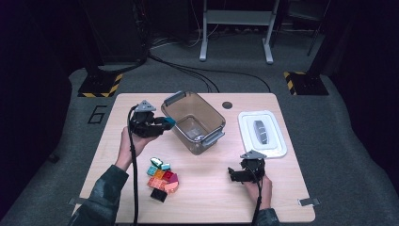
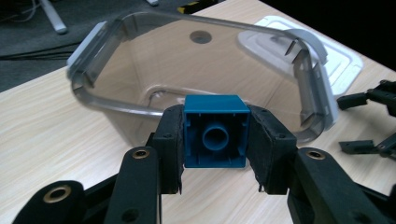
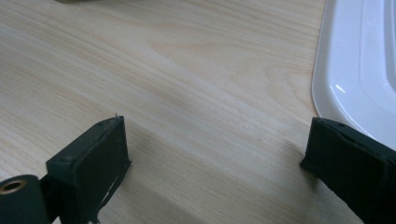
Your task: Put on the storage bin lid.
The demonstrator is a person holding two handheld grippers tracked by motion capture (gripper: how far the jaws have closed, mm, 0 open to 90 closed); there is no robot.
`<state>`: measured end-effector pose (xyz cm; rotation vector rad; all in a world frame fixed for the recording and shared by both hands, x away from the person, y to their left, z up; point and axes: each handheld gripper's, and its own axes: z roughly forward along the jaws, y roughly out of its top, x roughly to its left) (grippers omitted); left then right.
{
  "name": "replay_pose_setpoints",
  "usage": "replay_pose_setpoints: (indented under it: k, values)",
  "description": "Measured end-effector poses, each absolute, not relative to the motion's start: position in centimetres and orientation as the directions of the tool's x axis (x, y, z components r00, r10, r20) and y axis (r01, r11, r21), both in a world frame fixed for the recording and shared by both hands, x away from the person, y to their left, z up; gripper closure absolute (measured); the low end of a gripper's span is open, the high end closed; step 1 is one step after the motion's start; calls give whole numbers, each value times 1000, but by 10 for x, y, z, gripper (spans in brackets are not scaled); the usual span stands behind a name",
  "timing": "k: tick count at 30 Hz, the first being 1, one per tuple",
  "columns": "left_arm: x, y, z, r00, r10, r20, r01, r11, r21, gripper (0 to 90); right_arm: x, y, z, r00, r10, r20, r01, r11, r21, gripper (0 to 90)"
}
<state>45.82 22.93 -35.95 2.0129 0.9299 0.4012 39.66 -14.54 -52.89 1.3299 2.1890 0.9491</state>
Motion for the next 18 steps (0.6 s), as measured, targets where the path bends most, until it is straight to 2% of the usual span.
replay_pose_setpoints:
  k: [18]
  values:
    - [478, 190, -351, 723, 686, -75, 464, -403, 789, 588, 397, -145, -529, -463, 886, 4, 609, 315, 728, 50]
